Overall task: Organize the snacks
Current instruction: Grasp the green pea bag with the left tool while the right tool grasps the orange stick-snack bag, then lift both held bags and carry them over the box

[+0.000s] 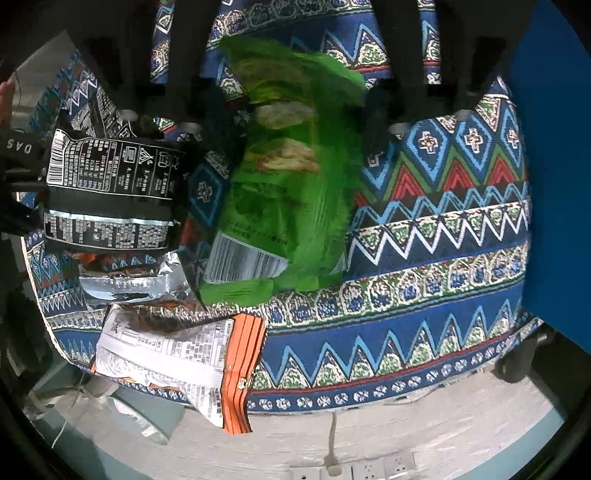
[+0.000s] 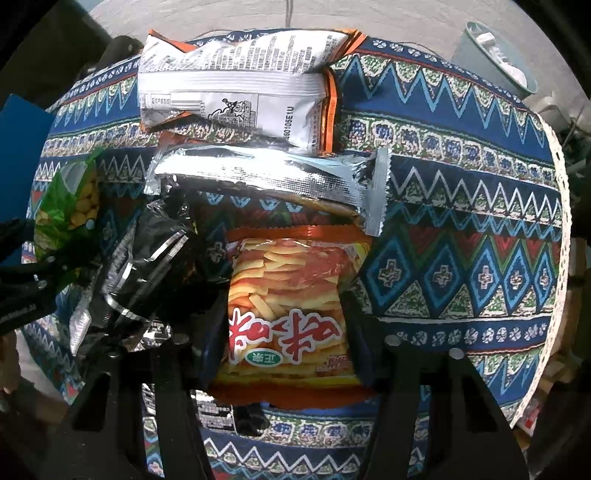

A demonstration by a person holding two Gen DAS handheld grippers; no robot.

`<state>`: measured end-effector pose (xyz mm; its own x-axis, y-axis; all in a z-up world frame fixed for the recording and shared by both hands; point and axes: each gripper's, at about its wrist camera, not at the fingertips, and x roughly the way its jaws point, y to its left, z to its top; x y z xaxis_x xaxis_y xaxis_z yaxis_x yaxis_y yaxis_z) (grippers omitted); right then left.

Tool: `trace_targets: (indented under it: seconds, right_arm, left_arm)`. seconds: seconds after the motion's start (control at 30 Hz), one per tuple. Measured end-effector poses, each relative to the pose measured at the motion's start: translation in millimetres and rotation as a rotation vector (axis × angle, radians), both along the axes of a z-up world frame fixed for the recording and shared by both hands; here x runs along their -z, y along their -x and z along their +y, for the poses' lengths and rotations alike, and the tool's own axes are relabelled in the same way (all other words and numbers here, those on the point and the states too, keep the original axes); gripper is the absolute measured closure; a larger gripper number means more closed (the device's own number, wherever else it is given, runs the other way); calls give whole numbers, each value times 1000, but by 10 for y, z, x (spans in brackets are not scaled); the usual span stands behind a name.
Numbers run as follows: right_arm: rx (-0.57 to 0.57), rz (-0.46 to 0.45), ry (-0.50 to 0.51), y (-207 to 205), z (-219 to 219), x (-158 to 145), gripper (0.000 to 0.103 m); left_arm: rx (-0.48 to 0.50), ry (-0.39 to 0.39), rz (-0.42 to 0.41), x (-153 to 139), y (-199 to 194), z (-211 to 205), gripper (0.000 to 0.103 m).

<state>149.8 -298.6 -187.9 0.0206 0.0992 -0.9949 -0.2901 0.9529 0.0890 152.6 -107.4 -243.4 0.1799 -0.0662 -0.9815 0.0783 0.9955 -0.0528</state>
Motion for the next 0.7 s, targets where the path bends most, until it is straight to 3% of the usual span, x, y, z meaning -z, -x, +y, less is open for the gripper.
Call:
trace_targets:
  seconds: [0.2,0.7]
  right_arm:
    - [29,-31,0,42,-137,-176,54]
    - [24,-155,-24,120,-184,-727,54]
  left_arm:
    - [14,-30,-12,-102,55,24,58]
    - [47,-23,-81,-665,447,107,59]
